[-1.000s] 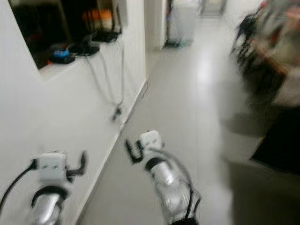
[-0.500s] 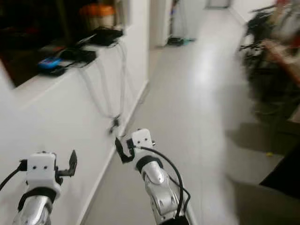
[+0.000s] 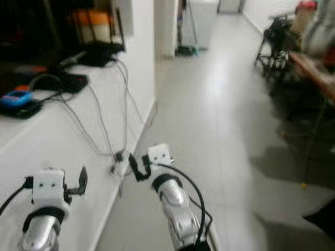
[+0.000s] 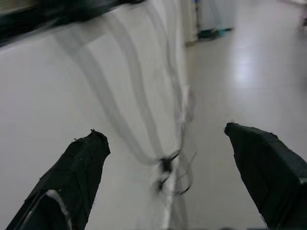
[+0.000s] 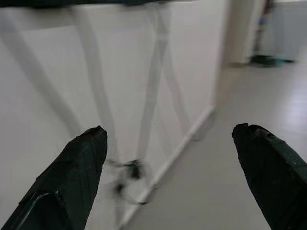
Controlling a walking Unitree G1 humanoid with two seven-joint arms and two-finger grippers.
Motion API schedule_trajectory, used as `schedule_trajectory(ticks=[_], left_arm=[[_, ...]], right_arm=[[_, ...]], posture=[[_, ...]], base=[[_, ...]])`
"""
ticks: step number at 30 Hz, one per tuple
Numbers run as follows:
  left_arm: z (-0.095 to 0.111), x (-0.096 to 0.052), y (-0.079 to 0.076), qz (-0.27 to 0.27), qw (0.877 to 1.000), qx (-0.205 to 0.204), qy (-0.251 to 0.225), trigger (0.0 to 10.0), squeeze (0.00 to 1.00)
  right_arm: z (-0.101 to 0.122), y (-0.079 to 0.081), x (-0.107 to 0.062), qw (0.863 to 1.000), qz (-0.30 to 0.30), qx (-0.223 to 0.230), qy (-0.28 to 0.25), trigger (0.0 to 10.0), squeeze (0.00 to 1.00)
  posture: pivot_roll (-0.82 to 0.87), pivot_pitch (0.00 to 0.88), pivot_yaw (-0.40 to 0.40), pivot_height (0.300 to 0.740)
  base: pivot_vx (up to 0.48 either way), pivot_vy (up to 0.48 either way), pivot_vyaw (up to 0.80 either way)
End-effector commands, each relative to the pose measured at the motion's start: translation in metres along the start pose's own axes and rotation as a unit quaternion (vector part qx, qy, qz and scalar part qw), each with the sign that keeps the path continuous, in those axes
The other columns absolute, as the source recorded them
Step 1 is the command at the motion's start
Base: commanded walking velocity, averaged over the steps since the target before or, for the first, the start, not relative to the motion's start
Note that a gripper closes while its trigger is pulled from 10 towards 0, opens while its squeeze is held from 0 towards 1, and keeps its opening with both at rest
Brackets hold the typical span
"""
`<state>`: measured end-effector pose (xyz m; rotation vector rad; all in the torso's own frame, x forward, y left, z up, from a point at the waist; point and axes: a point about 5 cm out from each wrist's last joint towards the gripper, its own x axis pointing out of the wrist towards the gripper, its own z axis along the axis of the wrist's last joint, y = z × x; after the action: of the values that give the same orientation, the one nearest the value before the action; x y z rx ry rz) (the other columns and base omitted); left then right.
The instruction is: Building children table
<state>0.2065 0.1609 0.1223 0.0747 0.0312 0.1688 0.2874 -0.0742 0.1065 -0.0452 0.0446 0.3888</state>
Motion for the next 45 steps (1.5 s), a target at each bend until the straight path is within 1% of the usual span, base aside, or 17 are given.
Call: schedule_trajectory(ticks=[1,7,12,16,18,21,26,32,34,37,45], left_arm=[[-0.001,-0.0005,-0.0059,-0.01,1.0,-0.003,0.003,10.0,0.0],[-0.004,-0.0001,-0.0035,0.001,1.0,-0.002,0.013,10.0,0.0],[-0.0084,-0.0001,-0.0034,0.001,1.0,-0.003,0.026,10.0,0.0],[-0.0086,-0.0006,-0.0052,-0.003,1.0,-0.005,0.023,10.0,0.0],[-0.0057,-0.0008,-0.0098,-0.025,1.0,0.01,0.014,10.0,0.0],[-0.0058,-0.0011,-0.0101,-0.024,1.0,0.009,0.015,10.0,0.0],[-0.0061,-0.001,-0.0079,-0.016,1.0,0.017,0.016,10.0,0.0],[-0.0072,-0.0009,-0.0078,-0.015,1.0,0.011,0.02,10.0,0.0],[-0.0088,-0.0005,-0.0063,-0.007,1.0,-0.003,0.027,10.0,0.0],[-0.0097,-0.0003,-0.0049,-0.002,1.0,-0.007,0.03,10.0,0.0],[-0.0092,0.0002,-0.0034,0.003,1.0,-0.006,0.028,10.0,0.0]], right_arm=[[-0.0033,-0.0051,-0.0018,1.0,-0.01,0.004,0.008,10.0,0.0],[-0.0032,-0.0051,-0.0015,1.0,-0.011,0.005,0.009,10.0,0.0],[-0.0032,-0.0047,-0.0017,1.0,-0.01,0.004,0.01,10.0,0.0],[-0.0035,-0.0044,-0.0018,1.0,-0.009,0.003,0.011,10.0,0.0],[-0.0028,-0.0046,-0.0014,1.0,-0.008,0.002,0.009,10.0,0.0],[-0.0028,-0.0046,-0.0013,1.0,-0.008,0.001,0.009,10.0,0.0],[-0.0028,-0.0042,-0.0013,1.0,-0.008,0.002,0.01,10.0,0.0],[-0.0028,-0.004,-0.0014,1.0,-0.007,0.002,0.01,10.0,0.0],[-0.0027,-0.004,-0.0015,1.0,-0.007,0.002,0.009,10.0,0.0],[-0.0028,-0.0041,-0.0016,1.0,-0.007,0.002,0.01,10.0,0.0],[-0.0023,-0.0044,-0.0013,1.0,-0.007,0.001,0.01,10.0,0.0]], posture=[[-0.02,0.0,0.01,0.74],[-0.01,0.0,0.011,0.74],[-0.01,0.0,0.009,0.74],[-0.01,0.0,0.009,0.74],[-0.01,0.0,0.005,0.74],[-0.01,0.0,0.005,0.74],[-0.01,0.0,0.005,0.74],[-0.01,0.0,0.005,0.74],[-0.01,0.0,0.005,0.74],[-0.01,0.0,0.005,0.74],[-0.01,0.0,0.003,0.74]], base=[[0.48,0.0,-0.8],[0.409,0.0,-0.79],[0.0,0.0,-0.79],[0.0,0.0,-0.78],[0.0,-0.12,0.0],[0.0,-0.314,0.0],[0.102,-0.419,0.0],[0.0,-0.426,0.0],[0.144,0.0,0.0],[0.0,0.0,0.0],[0.0,0.0,0.0]])
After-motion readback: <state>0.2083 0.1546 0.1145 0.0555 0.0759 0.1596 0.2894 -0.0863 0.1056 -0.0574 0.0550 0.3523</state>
